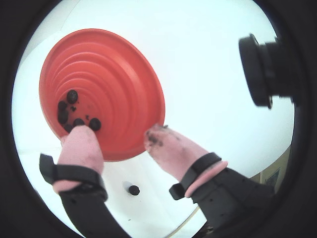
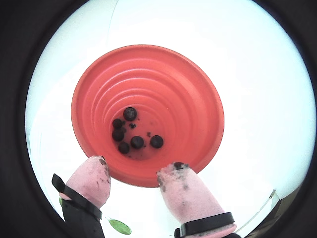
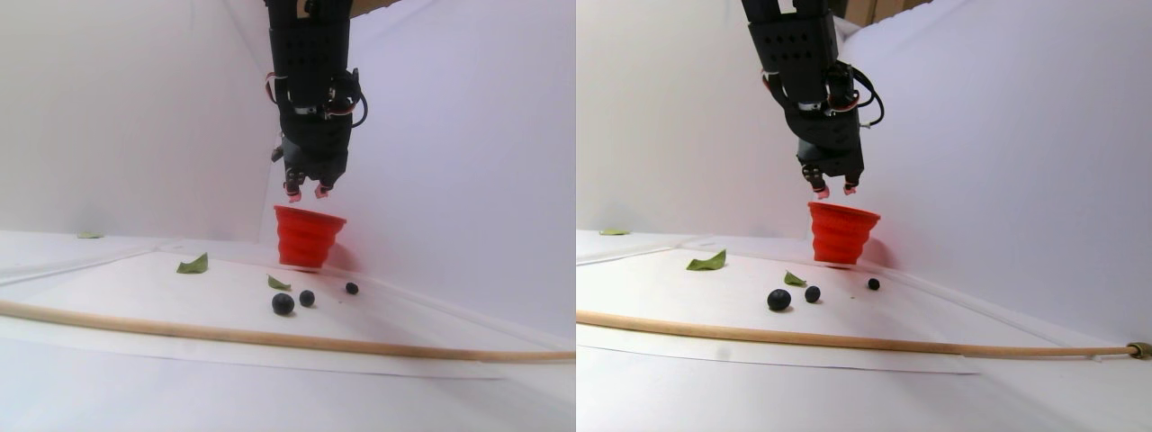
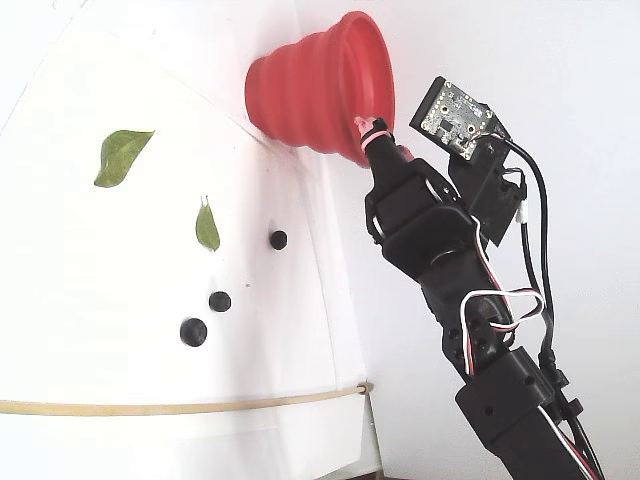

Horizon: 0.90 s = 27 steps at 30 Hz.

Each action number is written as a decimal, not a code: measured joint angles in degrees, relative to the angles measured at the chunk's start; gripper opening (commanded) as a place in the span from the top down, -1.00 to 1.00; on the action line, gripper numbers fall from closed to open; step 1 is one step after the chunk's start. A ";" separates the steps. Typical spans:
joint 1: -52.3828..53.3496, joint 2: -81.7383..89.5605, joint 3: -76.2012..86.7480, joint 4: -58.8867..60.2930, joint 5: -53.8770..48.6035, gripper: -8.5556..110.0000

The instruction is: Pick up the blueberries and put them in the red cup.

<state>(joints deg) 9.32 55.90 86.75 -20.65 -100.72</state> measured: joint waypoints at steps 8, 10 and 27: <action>0.00 1.49 4.13 -0.35 0.00 0.54; 0.00 2.29 5.36 -0.35 0.09 0.55; 0.00 9.76 14.85 -0.35 4.31 0.55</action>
<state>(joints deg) 9.32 65.65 101.60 -21.01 -96.42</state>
